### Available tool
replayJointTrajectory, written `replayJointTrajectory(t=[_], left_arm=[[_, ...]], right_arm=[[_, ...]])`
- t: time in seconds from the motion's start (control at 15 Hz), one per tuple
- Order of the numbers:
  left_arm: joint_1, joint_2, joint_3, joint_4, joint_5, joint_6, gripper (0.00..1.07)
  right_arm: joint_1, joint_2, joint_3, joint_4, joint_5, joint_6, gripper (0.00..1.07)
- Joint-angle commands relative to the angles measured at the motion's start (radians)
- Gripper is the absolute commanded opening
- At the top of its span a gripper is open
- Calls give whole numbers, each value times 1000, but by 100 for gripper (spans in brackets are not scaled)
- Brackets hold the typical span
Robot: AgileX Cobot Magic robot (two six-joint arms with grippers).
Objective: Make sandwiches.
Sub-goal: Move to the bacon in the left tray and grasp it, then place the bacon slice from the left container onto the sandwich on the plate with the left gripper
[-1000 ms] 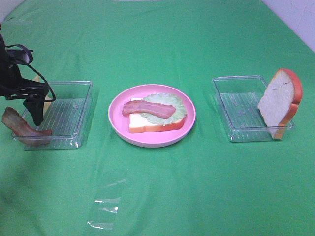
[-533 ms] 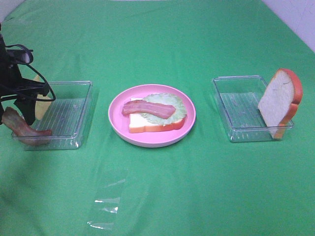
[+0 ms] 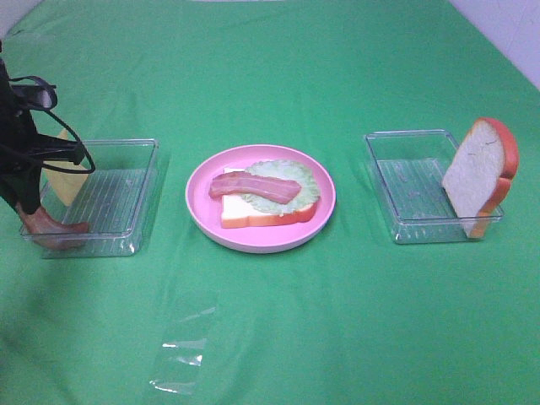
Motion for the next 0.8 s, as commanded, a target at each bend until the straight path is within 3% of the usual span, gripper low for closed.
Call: replayJointTrajectory(t=[0.07,0.4,0.53,0.6,0.8], left_arm=[[-2,-6,7,4,4,2,0],[-51,-105,-40,-15,32,25,0],[-75,-142,-120,-79,56,43,0],[-100,-145,-242,-157,93,66,0],[-148,-125,-413,-285,72,82,0]], right_arm=[[1,-33,3,1,-6,-8,89],[1,-33,3,1,-6,-8,89],[1,-33,3,1,-6,-8,89],[1,-33,3,1,-6,-8,89],[1,-33,3,1,-6,-8,89]])
